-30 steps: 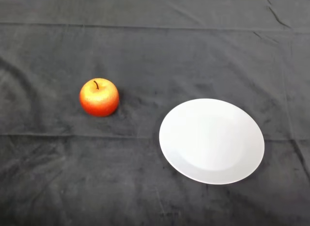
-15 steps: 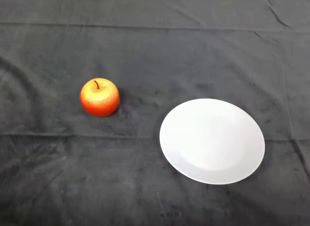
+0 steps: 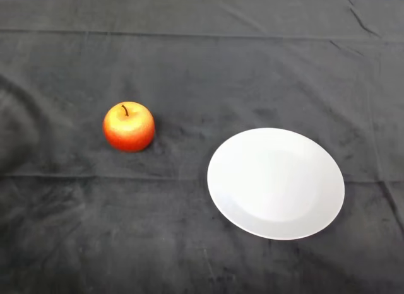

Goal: Move the apple to the plate

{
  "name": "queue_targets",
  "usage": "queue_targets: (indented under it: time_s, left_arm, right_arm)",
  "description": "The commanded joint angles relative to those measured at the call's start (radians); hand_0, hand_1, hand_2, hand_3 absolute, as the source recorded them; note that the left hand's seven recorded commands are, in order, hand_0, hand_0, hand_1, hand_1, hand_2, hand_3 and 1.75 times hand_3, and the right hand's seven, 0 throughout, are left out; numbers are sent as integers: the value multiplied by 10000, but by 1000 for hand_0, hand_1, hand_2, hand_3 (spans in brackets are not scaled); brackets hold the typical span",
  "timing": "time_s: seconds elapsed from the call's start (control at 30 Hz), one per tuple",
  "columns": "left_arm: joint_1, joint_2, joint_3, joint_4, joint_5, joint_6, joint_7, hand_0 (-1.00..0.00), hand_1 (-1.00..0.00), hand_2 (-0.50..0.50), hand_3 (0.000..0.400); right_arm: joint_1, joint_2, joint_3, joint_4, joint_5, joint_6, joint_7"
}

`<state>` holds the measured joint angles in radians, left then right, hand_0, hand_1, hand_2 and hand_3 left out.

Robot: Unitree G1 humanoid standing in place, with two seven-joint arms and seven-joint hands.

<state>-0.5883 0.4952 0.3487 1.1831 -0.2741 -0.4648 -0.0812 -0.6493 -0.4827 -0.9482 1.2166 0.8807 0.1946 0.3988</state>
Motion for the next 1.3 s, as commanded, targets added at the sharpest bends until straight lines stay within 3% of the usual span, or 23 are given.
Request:
queue_targets:
  time_s: [0.03,0.43,0.73,1.3]
  left_arm:
    - [-543,-102,-318,-422,177,-176,-166,0,0,0,0]
    - [-723,-679,-1331,-437,1080,-192,-761,0,0,0,0]
    - [-1173,-976,-2127,-354,1791,192,-1111,0,0,0,0]
    - [-1991,-1420,-3460,-233,3127,819,-1132,0,0,0,0]
  right_arm:
    - [-53,-173,-26,-44,176,-95,35]
    - [-46,-165,-21,-65,175,-92,25]
    - [-43,-160,-19,-77,175,-90,18]
    - [-40,-157,-16,-87,177,-87,12]
